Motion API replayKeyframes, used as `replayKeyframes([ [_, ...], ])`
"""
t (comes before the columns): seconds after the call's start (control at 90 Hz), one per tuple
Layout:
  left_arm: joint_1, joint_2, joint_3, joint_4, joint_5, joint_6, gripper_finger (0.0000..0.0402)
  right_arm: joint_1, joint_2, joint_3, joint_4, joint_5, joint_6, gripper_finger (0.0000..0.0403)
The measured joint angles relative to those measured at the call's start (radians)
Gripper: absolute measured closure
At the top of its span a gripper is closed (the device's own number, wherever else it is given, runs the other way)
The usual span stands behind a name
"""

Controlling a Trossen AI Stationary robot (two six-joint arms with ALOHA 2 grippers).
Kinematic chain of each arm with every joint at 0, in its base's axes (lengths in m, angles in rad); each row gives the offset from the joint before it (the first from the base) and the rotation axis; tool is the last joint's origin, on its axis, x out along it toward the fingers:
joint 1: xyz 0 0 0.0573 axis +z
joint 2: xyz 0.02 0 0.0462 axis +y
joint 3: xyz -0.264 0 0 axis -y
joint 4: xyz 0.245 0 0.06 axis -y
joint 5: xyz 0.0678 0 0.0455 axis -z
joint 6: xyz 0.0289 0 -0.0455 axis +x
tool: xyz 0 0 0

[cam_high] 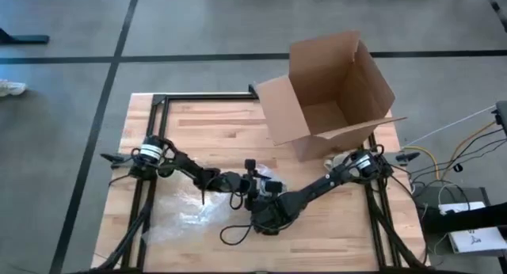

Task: Wrap mug
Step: Wrap the blue mug with the right bubble wrap

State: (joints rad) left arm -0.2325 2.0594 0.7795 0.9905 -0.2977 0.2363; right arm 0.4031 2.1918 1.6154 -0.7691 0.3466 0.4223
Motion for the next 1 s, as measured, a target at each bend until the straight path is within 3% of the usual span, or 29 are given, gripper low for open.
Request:
replayKeyframes([
  [0.178, -0.001, -0.031, -0.018, -0.039, -0.036, -0.031, 0.0383, 0.001, 0.000, 0.000, -0.014, -0.002, -0.007, 0.0403],
  [0.633, -0.020, -0.180, -0.173, -0.127, -0.170, -0.243, 0.0390, -0.002, -0.024, 0.045, -0.008, 0.028, -0.055, 0.0402],
  [0.733, -0.043, -0.199, -0.208, -0.128, -0.240, -0.274, 0.0390, -0.001, -0.026, 0.068, -0.014, 0.047, -0.077, 0.0402],
  [1.0, -0.084, -0.205, -0.228, -0.171, -0.368, -0.470, 0.0390, -0.004, -0.028, 0.185, -0.192, 0.084, -0.125, 0.0402],
])
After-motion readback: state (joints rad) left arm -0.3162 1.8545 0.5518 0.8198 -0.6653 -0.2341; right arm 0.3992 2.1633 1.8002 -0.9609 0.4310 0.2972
